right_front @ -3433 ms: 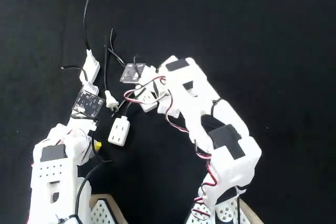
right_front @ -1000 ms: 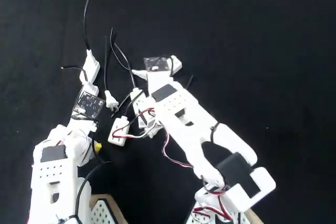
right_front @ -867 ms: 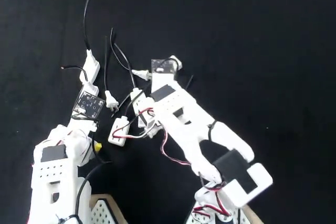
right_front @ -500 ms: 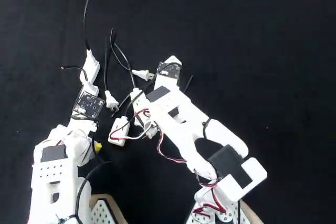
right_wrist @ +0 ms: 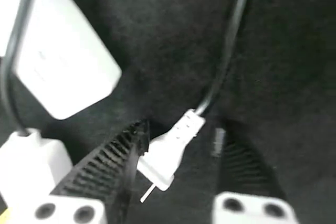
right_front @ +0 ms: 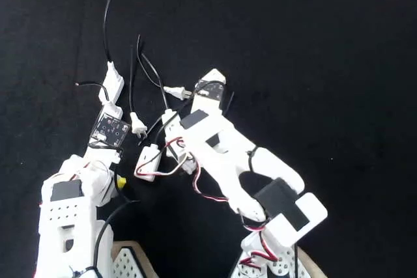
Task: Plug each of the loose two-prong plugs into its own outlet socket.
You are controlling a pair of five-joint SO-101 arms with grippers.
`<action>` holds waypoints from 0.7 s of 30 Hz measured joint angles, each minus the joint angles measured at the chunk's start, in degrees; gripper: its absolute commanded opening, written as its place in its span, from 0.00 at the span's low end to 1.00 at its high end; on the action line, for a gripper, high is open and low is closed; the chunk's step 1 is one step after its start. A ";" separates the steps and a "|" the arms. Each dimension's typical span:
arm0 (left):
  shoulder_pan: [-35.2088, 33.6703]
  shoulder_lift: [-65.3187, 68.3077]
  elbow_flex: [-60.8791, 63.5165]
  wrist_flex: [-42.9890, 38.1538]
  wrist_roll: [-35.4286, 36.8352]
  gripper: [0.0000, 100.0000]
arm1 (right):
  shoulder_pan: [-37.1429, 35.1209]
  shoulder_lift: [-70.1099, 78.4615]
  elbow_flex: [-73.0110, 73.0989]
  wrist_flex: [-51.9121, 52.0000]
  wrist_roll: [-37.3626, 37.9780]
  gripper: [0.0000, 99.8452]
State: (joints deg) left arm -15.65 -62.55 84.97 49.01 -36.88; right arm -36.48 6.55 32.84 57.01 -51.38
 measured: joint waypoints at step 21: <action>0.00 0.00 0.00 0.00 0.00 0.27 | 10.20 0.18 -17.58 23.03 21.98 0.01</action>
State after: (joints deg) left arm -15.65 -62.55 84.97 49.01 -36.88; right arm -26.29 6.73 15.25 80.04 -29.41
